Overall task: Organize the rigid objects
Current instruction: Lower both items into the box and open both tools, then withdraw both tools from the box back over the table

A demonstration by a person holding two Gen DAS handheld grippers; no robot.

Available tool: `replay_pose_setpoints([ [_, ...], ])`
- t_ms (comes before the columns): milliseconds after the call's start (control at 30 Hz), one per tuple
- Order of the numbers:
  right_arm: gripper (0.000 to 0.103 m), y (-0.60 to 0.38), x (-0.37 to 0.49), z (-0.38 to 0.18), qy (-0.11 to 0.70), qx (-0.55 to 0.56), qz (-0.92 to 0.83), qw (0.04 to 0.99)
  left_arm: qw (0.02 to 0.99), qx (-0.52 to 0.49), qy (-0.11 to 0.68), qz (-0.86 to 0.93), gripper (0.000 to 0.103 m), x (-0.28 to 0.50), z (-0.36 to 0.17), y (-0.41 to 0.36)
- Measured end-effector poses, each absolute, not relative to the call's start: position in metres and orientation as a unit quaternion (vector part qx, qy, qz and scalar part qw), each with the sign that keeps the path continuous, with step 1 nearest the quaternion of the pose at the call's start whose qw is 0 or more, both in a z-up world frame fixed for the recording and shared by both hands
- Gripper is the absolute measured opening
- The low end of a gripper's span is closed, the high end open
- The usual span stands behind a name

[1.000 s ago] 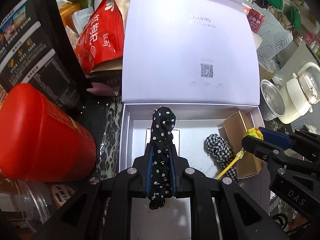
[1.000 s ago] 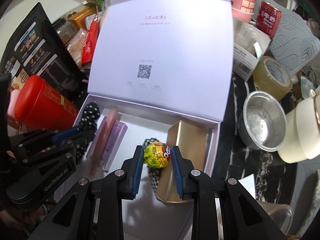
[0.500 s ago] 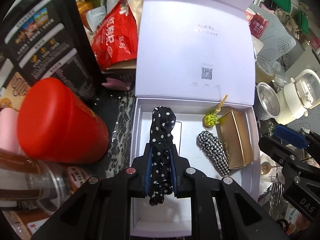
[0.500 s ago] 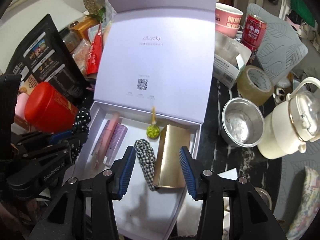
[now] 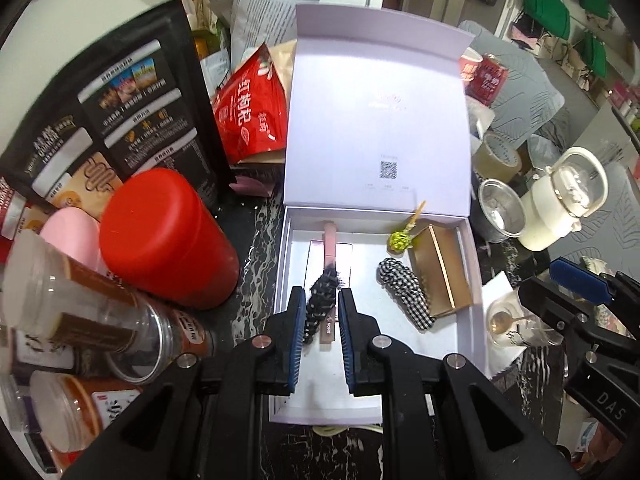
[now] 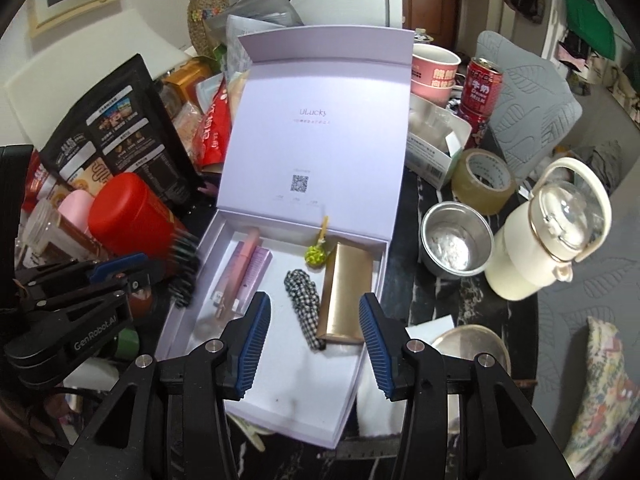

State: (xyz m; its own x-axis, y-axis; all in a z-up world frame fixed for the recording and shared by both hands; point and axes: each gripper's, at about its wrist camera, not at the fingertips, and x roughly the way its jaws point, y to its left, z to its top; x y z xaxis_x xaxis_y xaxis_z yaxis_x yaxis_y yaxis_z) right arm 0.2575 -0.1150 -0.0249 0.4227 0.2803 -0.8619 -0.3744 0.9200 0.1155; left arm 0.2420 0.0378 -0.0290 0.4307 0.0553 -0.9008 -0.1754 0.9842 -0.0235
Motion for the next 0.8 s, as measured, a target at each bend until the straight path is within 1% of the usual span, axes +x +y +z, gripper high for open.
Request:
replay_pose_setpoints([
  [200,0.046,-0.125,0.238,0.001,0.479,-0.045,0.184,0.857,0.863,-0.041,0.499,0.062,0.016,0.229,0.002,0.032],
  [367,0.049,-0.134,0.221,0.019,0.459,-0.045,0.177,0.869,0.872,-0.038,0.485,0.061,0.016,0.214,0.020,0.027],
  [467,0.050,-0.141,0.209,0.027,0.453,-0.042,0.173,0.874,0.872,-0.032,0.485,0.059,0.016,0.205,0.023,0.023],
  [533,0.054,-0.144,0.198,0.031,0.448,-0.042,0.170,0.877,0.872,-0.029,0.484,0.060,0.016,0.199,0.025,0.021],
  [700,0.057,-0.152,0.176,0.036,0.439,-0.044,0.165,0.882,0.871,-0.019,0.487,0.057,0.016,0.183,0.026,0.014],
  [800,0.057,-0.160,0.165,0.034,0.441,-0.040,0.159,0.882,0.869,-0.018,0.490,0.056,0.016,0.172,0.023,0.010],
])
